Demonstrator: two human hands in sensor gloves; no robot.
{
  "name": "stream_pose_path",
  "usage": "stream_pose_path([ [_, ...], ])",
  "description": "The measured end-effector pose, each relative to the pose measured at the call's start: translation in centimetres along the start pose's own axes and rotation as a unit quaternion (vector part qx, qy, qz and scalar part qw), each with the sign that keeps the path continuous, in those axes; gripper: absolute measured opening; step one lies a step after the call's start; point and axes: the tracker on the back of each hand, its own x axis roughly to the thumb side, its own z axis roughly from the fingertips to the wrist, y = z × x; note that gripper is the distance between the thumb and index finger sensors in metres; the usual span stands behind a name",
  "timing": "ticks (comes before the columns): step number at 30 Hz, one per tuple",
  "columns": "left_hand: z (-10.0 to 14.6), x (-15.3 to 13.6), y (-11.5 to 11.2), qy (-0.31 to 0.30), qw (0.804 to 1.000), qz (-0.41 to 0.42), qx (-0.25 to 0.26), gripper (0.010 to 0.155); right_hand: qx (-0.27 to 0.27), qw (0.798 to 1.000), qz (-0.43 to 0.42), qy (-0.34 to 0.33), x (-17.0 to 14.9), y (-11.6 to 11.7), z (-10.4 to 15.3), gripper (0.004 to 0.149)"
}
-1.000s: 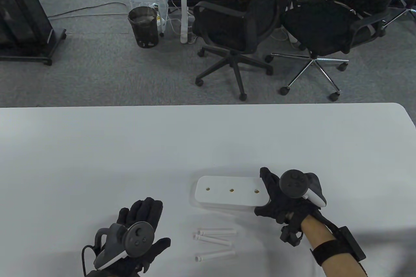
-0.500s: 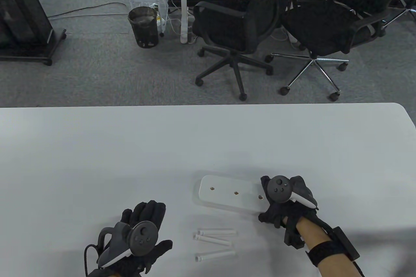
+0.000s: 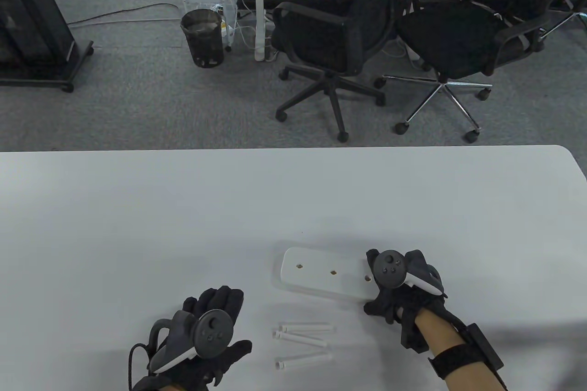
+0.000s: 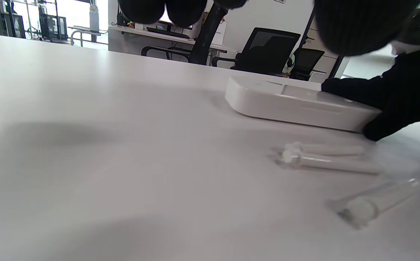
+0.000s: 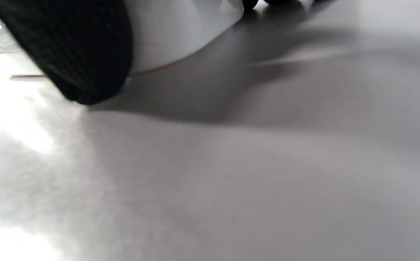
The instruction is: Fit Hanoi Tower parts together into a complete Hanoi Tower
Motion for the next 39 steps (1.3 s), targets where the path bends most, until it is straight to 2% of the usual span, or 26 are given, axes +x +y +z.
stream_pose_path([
  [2, -0.7, 1.7, 0.1, -0.01, 1.0, 0.008, -0.011, 0.089, 0.0, 1.0, -0.001, 0.0, 0.0, 0.0, 0.0, 0.113],
  [6, -2.9, 5.9, -0.1, -0.041, 0.998, -0.033, -0.043, 0.085, -0.001, 1.0, -0.007, -0.002, -0.1, 0.1, 0.1, 0.113],
  [8, -4.2, 7.9, -0.4, -0.053, 0.996, -0.056, -0.041, 0.081, 0.0, 1.0, -0.011, -0.003, -0.2, 0.1, 0.1, 0.113],
  [12, -7.4, 11.3, -2.5, -0.062, 0.99, -0.115, -0.052, 0.072, 0.001, 1.0, -0.012, -0.003, -0.2, 0.1, 0.1, 0.113],
  [15, -9.0, 12.7, -4.4, -0.062, 0.985, -0.147, -0.07, 0.072, 0.002, 1.0, -0.014, -0.003, -0.3, 0.2, 0.0, 0.113],
  [21, -10.0, 14.2, -6.7, -0.078, 0.975, -0.193, -0.079, 0.069, 0.002, 1.0, -0.028, -0.006, -0.6, 0.4, 0.0, 0.113],
  [25, -10.5, 14.4, -7.4, -0.078, 0.973, -0.199, -0.091, 0.069, 0.002, 1.0, -0.03, -0.007, -0.6, 0.4, 0.0, 0.113],
  [34, -11.0, 15.0, -7.4, -0.088, 0.965, -0.229, -0.096, 0.066, 0.002, 0.999, -0.039, -0.01, -0.8, 0.6, 0.0, 0.114],
  [39, -11.1, 15.2, -7.5, -0.097, 0.962, -0.242, -0.077, 0.062, 0.003, 0.999, -0.038, -0.009, -0.8, 0.7, 0.0, 0.113],
])
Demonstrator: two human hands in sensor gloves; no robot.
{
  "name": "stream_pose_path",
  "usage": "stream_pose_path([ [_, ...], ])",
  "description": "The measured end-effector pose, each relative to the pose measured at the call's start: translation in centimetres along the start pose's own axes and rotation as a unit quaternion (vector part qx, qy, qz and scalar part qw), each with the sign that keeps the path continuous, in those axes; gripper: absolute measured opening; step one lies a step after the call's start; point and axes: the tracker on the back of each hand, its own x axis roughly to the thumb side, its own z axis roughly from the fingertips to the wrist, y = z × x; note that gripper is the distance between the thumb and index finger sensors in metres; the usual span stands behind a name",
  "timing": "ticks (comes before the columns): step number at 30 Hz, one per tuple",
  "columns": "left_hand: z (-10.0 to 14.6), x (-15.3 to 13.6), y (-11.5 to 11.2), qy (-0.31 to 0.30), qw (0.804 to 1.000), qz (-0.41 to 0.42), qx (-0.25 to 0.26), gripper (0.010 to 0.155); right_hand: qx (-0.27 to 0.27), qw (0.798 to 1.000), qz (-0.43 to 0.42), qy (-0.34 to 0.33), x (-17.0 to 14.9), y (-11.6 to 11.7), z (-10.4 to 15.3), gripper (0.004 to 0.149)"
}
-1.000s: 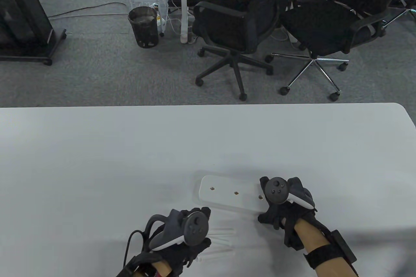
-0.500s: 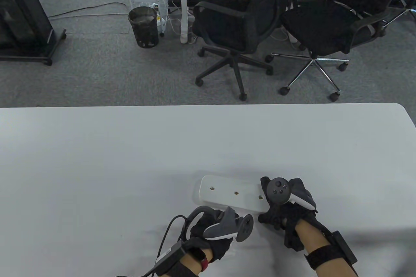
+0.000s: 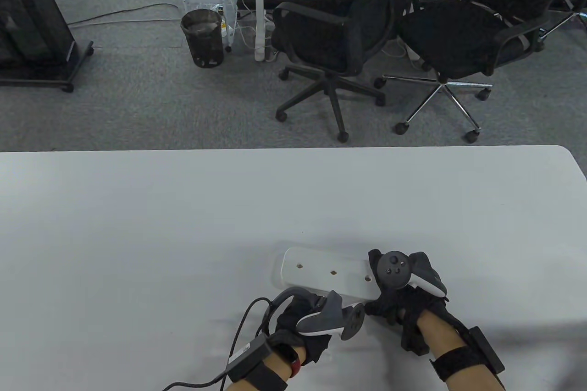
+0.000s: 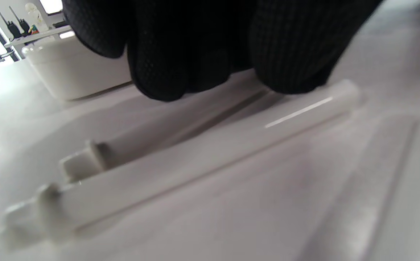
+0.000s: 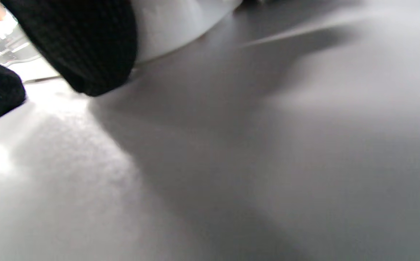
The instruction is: Fit Hanoi Tower parts together into a complete Hanoi Tower
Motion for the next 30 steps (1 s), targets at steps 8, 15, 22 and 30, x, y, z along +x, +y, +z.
stream_pose_path([
  [8, -0.1, 0.3, 0.0, -0.025, 0.998, -0.039, 0.05, 0.056, 0.004, 1.0, -0.003, 0.001, -0.1, 0.1, 0.0, 0.113],
  [15, -0.6, 0.8, 0.3, -0.039, 0.996, -0.072, 0.035, 0.063, 0.009, 1.0, 0.004, 0.007, 0.1, 0.0, -0.1, 0.113],
  [22, 0.7, -0.2, 2.1, -0.042, 0.998, -0.024, 0.041, 0.066, 0.012, 1.0, 0.006, 0.008, 0.0, 0.0, -0.2, 0.113],
  [30, 3.4, -3.2, 7.4, -0.019, 0.992, 0.091, 0.09, 0.05, 0.015, 1.0, 0.009, 0.013, 0.1, 0.0, -0.2, 0.113],
])
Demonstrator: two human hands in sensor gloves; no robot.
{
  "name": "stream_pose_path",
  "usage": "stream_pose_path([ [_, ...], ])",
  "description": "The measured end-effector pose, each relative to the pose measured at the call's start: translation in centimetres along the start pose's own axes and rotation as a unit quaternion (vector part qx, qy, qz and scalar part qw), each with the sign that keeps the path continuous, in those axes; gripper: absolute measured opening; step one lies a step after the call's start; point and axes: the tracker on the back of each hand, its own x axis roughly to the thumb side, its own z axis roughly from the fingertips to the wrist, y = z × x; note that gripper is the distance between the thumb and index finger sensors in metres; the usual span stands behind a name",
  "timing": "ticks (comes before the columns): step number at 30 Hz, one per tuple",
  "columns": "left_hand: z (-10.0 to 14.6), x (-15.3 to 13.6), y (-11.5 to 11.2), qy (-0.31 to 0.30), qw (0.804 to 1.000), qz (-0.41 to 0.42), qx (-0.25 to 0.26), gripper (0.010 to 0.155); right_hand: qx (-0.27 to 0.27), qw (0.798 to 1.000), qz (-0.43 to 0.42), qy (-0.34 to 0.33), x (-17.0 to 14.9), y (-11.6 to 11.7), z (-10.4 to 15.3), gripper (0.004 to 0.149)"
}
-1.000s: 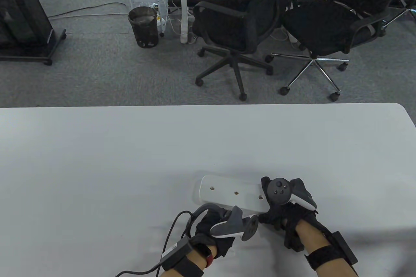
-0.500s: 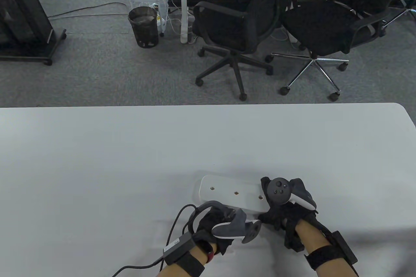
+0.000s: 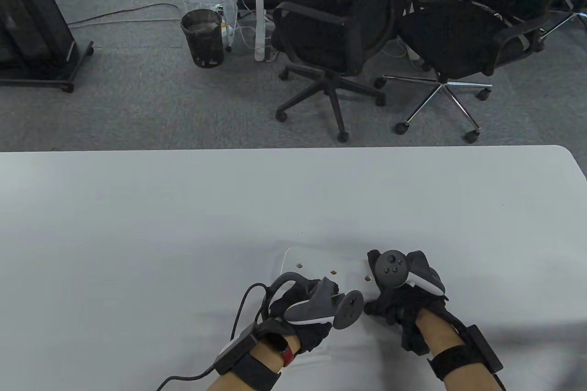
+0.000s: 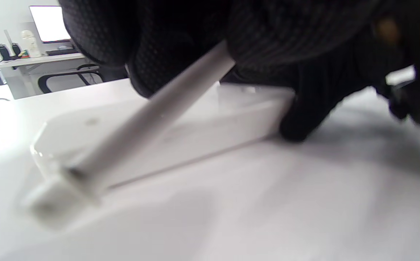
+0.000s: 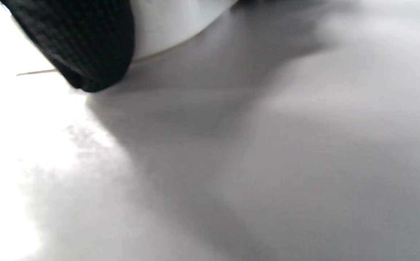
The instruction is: Fit Hanoi Tower parts together into a complete Hanoi Tower
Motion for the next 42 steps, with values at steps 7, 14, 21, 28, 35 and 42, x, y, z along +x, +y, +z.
stream_pose_path([
  [7, 1.6, -2.5, 5.2, 0.027, 0.996, 0.065, 0.058, 0.048, 0.002, 1.0, 0.004, 0.003, 0.1, -0.1, 0.0, 0.113],
  [14, 2.8, -3.6, 8.5, 0.03, 0.983, 0.024, 0.178, 0.048, 0.003, 1.0, 0.004, 0.005, 0.1, -0.1, 0.0, 0.113],
  [21, 2.5, -4.9, 8.8, 0.057, 0.968, 0.021, 0.244, 0.047, 0.004, 1.0, 0.004, 0.006, 0.1, -0.1, -0.1, 0.113],
  [28, 0.7, -6.5, 5.8, 0.089, 0.97, 0.032, 0.223, 0.046, 0.003, 1.0, 0.002, 0.004, 0.0, 0.0, -0.1, 0.113],
  [35, -0.3, -8.1, 3.0, 0.115, 0.969, 0.039, 0.216, 0.045, 0.001, 1.0, 0.0, 0.003, 0.0, 0.0, 0.0, 0.113],
  [42, -0.7, -8.8, 1.9, 0.133, 0.969, 0.051, 0.2, 0.046, 0.002, 1.0, 0.0, 0.003, 0.0, 0.0, 0.0, 0.113],
])
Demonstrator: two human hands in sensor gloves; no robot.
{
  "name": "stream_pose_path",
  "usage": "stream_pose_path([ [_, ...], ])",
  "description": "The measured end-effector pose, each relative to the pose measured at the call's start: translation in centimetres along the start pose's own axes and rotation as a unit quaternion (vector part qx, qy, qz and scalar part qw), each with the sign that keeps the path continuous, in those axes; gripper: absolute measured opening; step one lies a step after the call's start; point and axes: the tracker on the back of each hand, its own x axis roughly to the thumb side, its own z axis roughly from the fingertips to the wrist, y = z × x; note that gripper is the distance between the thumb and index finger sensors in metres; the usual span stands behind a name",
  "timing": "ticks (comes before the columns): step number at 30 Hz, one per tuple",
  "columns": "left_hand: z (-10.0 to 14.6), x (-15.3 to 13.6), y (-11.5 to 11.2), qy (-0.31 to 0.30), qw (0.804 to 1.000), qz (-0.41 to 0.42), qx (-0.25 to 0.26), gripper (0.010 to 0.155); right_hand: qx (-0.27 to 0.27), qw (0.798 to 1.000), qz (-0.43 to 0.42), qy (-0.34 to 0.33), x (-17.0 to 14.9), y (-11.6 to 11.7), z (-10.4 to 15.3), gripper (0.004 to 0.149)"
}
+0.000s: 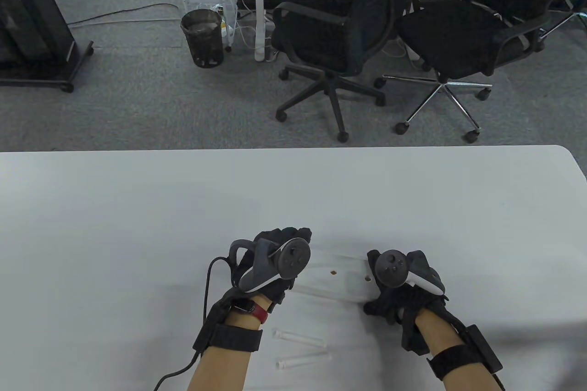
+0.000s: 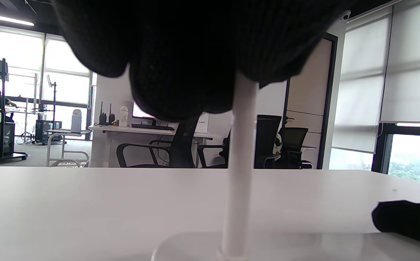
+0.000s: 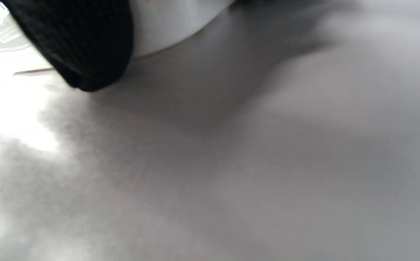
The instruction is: Fit Hanoi Tower parts together into a complete Hanoi Tower
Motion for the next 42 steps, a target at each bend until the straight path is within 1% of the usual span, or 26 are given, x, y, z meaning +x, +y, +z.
stream_pose_path([
  [4, 0.0, -0.1, -0.5, 0.006, 1.0, 0.01, 0.0, 0.046, -0.001, 1.0, -0.001, -0.001, 0.0, 0.0, 0.0, 0.113],
  [9, -0.1, 0.2, -0.6, 0.003, 1.0, 0.002, 0.001, 0.046, 0.0, 1.0, -0.001, 0.0, 0.0, 0.0, 0.0, 0.113],
  [12, -0.2, 0.5, -0.4, 0.0, 1.0, -0.019, 0.002, 0.046, -0.001, 1.0, -0.002, -0.001, 0.0, 0.0, 0.0, 0.113],
  [14, -0.3, 0.6, -0.5, -0.013, 0.999, -0.042, -0.002, 0.046, 0.0, 1.0, -0.002, -0.001, -0.1, 0.0, 0.0, 0.113],
  [17, -0.3, 0.6, -0.4, -0.005, 1.0, -0.025, -0.001, 0.046, 0.0, 1.0, -0.002, -0.001, -0.1, 0.0, 0.0, 0.113],
  [20, -0.6, 0.8, -0.2, -0.002, 0.999, -0.041, -0.005, 0.045, -0.001, 1.0, -0.003, -0.001, -0.1, 0.1, 0.0, 0.113],
  [24, -0.7, 1.8, 0.6, -0.027, 0.995, -0.093, 0.001, 0.046, 0.0, 1.0, -0.003, -0.001, -0.1, 0.1, 0.0, 0.113],
  [25, -0.9, 2.1, 0.4, -0.037, 0.994, -0.098, -0.01, 0.046, 0.0, 1.0, -0.003, -0.001, -0.1, 0.1, 0.0, 0.113],
  [26, -1.0, 2.3, 0.0, -0.034, 0.993, -0.114, -0.022, 0.046, 0.0, 1.0, -0.003, -0.001, -0.1, 0.1, 0.0, 0.113],
  [27, -1.1, 2.3, 0.0, -0.021, 0.991, -0.133, -0.022, 0.046, -0.001, 1.0, -0.003, -0.001, -0.1, 0.1, 0.0, 0.113],
  [28, -1.3, 2.2, 0.0, -0.018, 0.992, -0.126, -0.019, 0.046, -0.001, 1.0, -0.004, -0.001, -0.1, 0.1, 0.0, 0.113],
  [31, -1.8, 1.6, 0.1, 0.027, 0.994, -0.086, -0.054, 0.047, -0.002, 1.0, -0.005, -0.001, -0.1, 0.1, 0.1, 0.112],
  [33, -1.9, 1.6, 0.2, 0.034, 0.995, -0.07, -0.067, 0.046, -0.001, 1.0, -0.004, 0.0, -0.1, 0.1, 0.0, 0.113],
  [37, -1.5, 1.8, 0.2, 0.032, 0.993, -0.077, -0.085, 0.047, -0.002, 1.0, -0.004, 0.001, -0.1, 0.1, 0.1, 0.112],
  [38, -1.4, 1.8, 0.0, 0.031, 0.992, -0.078, -0.094, 0.048, -0.001, 1.0, -0.004, 0.001, -0.2, 0.1, 0.0, 0.112],
  [39, -1.1, 1.8, 0.0, 0.03, 0.991, -0.079, -0.102, 0.055, -0.001, 1.0, -0.005, 0.001, -0.1, 0.1, 0.0, 0.112],
  [40, -0.8, 1.7, 0.0, 0.029, 0.99, -0.074, -0.114, 0.066, 0.0, 1.0, -0.003, 0.002, -0.1, 0.1, 0.0, 0.112],
  [41, -0.2, 1.7, 0.4, 0.028, 0.992, -0.061, -0.108, 0.073, 0.002, 1.0, -0.002, 0.003, -0.1, 0.1, 0.0, 0.113],
  [42, 0.1, 1.8, 0.6, 0.023, 0.994, -0.05, -0.091, 0.076, 0.003, 1.0, -0.001, 0.004, -0.1, 0.1, 0.0, 0.113],
])
